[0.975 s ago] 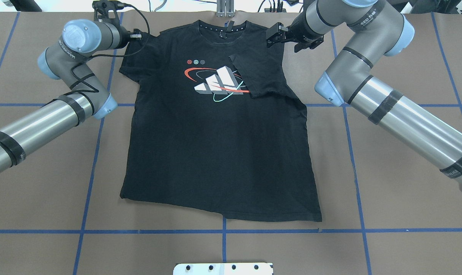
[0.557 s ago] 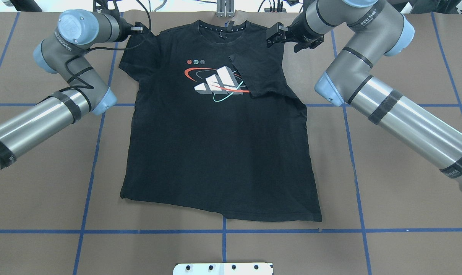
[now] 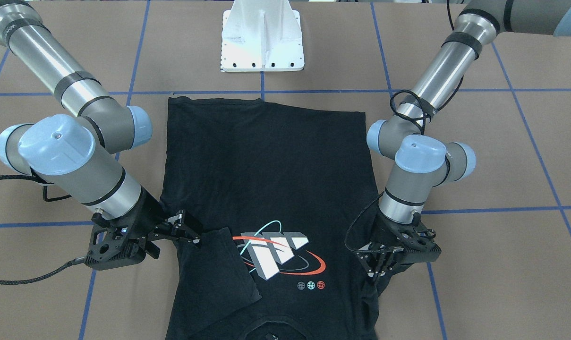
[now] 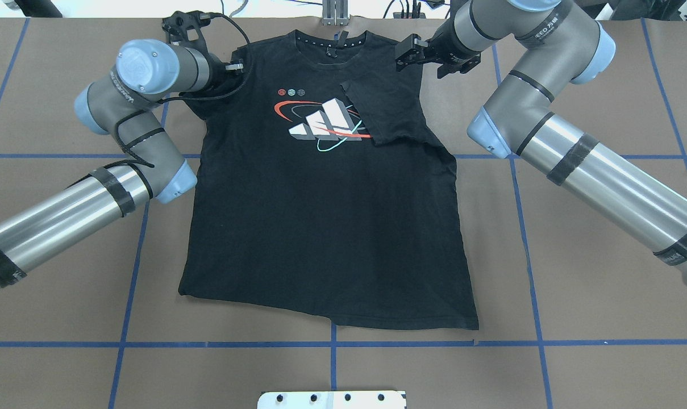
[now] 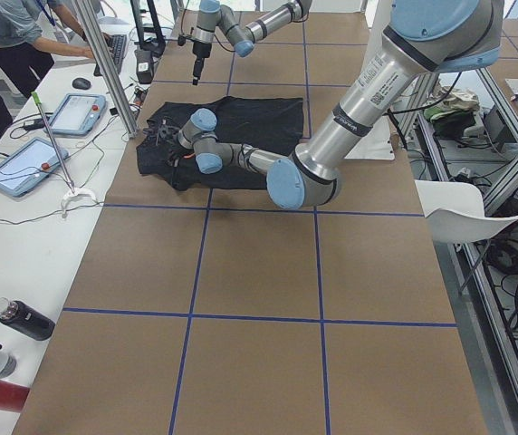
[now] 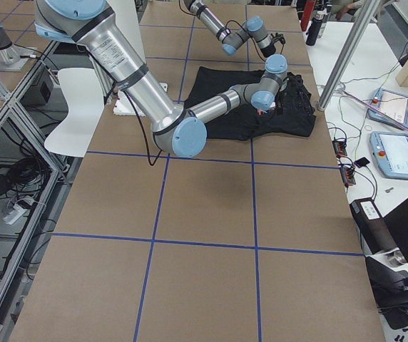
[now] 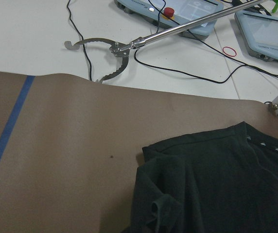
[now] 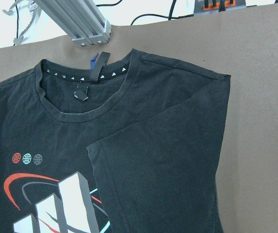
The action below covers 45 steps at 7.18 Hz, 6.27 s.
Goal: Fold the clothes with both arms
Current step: 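Fold the sleeve inward across the shirt body with the left gripper, then release the sleeve and withdraw both grippers outward from the shirt, then lower the right gripper to the hem corner nearest the robot and grasp it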
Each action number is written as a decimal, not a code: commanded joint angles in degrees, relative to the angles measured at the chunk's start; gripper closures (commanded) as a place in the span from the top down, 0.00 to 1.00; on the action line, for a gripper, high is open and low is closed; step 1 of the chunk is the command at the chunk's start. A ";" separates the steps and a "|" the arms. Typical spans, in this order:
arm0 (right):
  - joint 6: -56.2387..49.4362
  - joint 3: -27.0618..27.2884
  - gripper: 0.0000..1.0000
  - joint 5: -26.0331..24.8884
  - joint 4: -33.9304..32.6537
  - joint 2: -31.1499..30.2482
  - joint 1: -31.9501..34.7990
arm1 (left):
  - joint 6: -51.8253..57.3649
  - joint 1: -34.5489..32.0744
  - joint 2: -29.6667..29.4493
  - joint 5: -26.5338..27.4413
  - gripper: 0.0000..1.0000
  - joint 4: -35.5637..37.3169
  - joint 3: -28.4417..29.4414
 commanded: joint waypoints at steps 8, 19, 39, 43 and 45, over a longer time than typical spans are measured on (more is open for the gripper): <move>-0.27 0.04 1.00 0.00 0.07 -0.52 0.17 | -9.83 1.58 -13.54 6.28 0.00 -7.39 15.16; 0.17 1.17 1.00 0.26 -0.63 -0.70 0.70 | -9.22 -0.77 -0.93 -9.03 1.00 -4.69 -4.80; 13.80 41.71 1.00 -2.81 -13.73 -38.94 -30.31 | -3.24 -1.49 41.57 -25.52 1.00 -0.01 -51.28; 13.80 41.35 0.89 -2.73 -13.82 -39.02 -30.59 | -3.15 -1.40 41.48 -24.64 1.00 0.08 -51.28; 13.80 41.43 0.81 -2.38 -13.82 -38.93 -30.59 | -3.15 -1.40 41.57 -24.64 1.00 0.08 -51.19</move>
